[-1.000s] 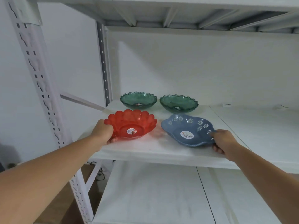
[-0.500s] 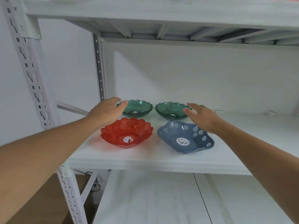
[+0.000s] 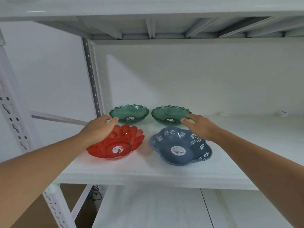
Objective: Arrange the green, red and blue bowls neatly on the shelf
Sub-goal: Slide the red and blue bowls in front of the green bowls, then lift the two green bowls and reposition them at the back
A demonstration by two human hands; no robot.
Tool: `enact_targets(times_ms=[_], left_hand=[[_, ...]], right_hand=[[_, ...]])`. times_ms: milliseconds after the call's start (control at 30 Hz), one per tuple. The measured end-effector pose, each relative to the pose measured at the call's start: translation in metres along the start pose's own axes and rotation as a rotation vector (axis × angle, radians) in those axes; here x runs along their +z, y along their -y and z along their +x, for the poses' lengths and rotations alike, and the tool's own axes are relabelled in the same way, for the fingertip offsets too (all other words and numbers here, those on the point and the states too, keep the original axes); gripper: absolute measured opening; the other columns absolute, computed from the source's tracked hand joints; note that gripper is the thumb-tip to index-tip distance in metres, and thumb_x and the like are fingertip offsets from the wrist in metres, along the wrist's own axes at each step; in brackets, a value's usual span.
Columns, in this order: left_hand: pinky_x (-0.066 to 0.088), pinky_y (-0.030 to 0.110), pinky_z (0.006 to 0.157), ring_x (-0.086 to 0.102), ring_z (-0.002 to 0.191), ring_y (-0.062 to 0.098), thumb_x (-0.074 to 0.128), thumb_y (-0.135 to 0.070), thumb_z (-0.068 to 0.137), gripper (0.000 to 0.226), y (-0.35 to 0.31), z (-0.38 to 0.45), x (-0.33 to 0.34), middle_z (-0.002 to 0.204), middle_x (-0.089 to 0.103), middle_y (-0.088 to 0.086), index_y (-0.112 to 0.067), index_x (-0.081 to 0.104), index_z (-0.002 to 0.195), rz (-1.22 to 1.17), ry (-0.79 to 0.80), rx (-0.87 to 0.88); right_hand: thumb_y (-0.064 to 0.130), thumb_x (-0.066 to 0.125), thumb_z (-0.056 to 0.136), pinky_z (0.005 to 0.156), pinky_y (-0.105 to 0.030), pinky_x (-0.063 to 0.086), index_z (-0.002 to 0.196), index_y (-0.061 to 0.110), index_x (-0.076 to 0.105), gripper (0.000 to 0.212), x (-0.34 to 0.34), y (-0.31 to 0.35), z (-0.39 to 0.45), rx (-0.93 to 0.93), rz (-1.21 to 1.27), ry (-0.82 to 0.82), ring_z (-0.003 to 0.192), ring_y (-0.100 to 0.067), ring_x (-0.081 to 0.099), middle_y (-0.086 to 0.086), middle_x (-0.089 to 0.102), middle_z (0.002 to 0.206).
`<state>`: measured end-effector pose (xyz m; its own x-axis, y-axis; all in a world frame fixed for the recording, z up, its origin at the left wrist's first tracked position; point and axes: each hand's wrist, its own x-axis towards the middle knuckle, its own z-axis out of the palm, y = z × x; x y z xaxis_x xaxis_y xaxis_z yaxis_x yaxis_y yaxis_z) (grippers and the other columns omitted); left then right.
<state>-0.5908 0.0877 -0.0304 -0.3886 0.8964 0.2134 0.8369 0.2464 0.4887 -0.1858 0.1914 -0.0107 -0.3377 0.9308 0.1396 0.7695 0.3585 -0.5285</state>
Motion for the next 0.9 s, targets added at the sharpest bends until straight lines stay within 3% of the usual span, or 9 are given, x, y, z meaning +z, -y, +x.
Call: enact_targets(times_ms=[167, 300, 367, 467, 633, 733, 800, 900], left_hand=[[0.036, 0.039, 0.092, 0.056, 0.129, 0.027, 0.028, -0.08, 0.093, 0.078, 0.001, 0.02, 0.0, 0.152, 0.061, 0.002, -0.03, 0.062, 0.142, 0.019, -0.068, -0.027], [0.037, 0.038, 0.09, 0.06, 0.122, 0.026, 0.028, -0.079, 0.093, 0.084, 0.003, 0.053, -0.007, 0.154, 0.058, 0.003, -0.025, 0.056, 0.151, 0.016, -0.079, -0.069], [0.039, 0.039, 0.094, 0.057, 0.129, 0.028, 0.026, -0.079, 0.09, 0.088, 0.007, 0.079, -0.008, 0.154, 0.057, 0.005, -0.022, 0.057, 0.149, -0.016, -0.058, -0.074], [0.041, 0.041, 0.098, 0.055, 0.13, 0.032, 0.024, -0.078, 0.087, 0.091, 0.013, 0.117, -0.003, 0.148, 0.06, 0.01, -0.015, 0.061, 0.14, -0.062, -0.013, -0.065], [0.037, 0.034, 0.097, 0.05, 0.142, 0.026, 0.035, -0.077, 0.097, 0.079, 0.026, 0.159, 0.015, 0.161, 0.052, 0.003, -0.028, 0.048, 0.158, -0.068, 0.01, 0.016], [0.04, 0.034, 0.095, 0.058, 0.13, 0.023, 0.04, -0.072, 0.1, 0.073, 0.023, 0.175, 0.023, 0.159, 0.053, 0.003, -0.03, 0.049, 0.158, -0.055, 0.02, 0.119], [0.039, 0.032, 0.092, 0.056, 0.118, 0.018, 0.041, -0.07, 0.101, 0.07, 0.017, 0.182, 0.027, 0.157, 0.055, 0.003, -0.03, 0.049, 0.158, -0.042, 0.044, 0.146], [0.04, 0.03, 0.087, 0.055, 0.116, 0.016, 0.04, -0.069, 0.101, 0.07, 0.01, 0.188, 0.032, 0.158, 0.054, 0.003, -0.03, 0.049, 0.159, -0.036, 0.066, 0.144]], right_hand=[[0.063, 0.045, 0.104, 0.1, -0.042, 0.04, 0.161, 0.024, 0.047, 0.069, 0.005, -0.027, 0.031, 0.0, 0.023, -0.006, 0.139, -0.032, 0.055, -0.012, 0.055, 0.158], [0.062, 0.047, 0.104, 0.093, -0.038, 0.038, 0.158, 0.022, 0.05, 0.067, 0.009, -0.034, 0.059, 0.043, 0.032, -0.015, 0.122, -0.028, 0.058, -0.013, 0.058, 0.153], [0.062, 0.047, 0.103, 0.092, -0.039, 0.039, 0.155, 0.021, 0.051, 0.067, 0.012, -0.04, 0.076, 0.068, 0.03, -0.024, 0.117, -0.025, 0.056, -0.013, 0.06, 0.151], [0.063, 0.046, 0.102, 0.095, -0.041, 0.04, 0.154, 0.021, 0.052, 0.066, 0.014, -0.046, 0.096, 0.12, 0.004, -0.05, 0.129, -0.03, 0.057, -0.014, 0.058, 0.152], [0.058, 0.045, 0.105, 0.097, -0.04, 0.04, 0.158, 0.017, 0.048, 0.067, 0.016, -0.042, 0.125, 0.189, -0.051, -0.049, 0.137, -0.033, 0.053, -0.015, 0.053, 0.157], [0.057, 0.045, 0.105, 0.106, -0.042, 0.042, 0.162, 0.021, 0.043, 0.068, 0.023, -0.035, 0.142, 0.176, -0.079, -0.041, 0.141, -0.034, 0.052, -0.013, 0.048, 0.162], [0.057, 0.046, 0.105, 0.102, -0.041, 0.042, 0.163, 0.023, 0.042, 0.067, 0.029, -0.026, 0.152, 0.153, -0.082, -0.028, 0.137, -0.034, 0.056, -0.012, 0.048, 0.162], [0.059, 0.045, 0.105, 0.109, -0.045, 0.042, 0.163, 0.026, 0.043, 0.067, 0.037, -0.015, 0.164, 0.129, -0.136, -0.023, 0.142, -0.037, 0.05, -0.012, 0.048, 0.162]])
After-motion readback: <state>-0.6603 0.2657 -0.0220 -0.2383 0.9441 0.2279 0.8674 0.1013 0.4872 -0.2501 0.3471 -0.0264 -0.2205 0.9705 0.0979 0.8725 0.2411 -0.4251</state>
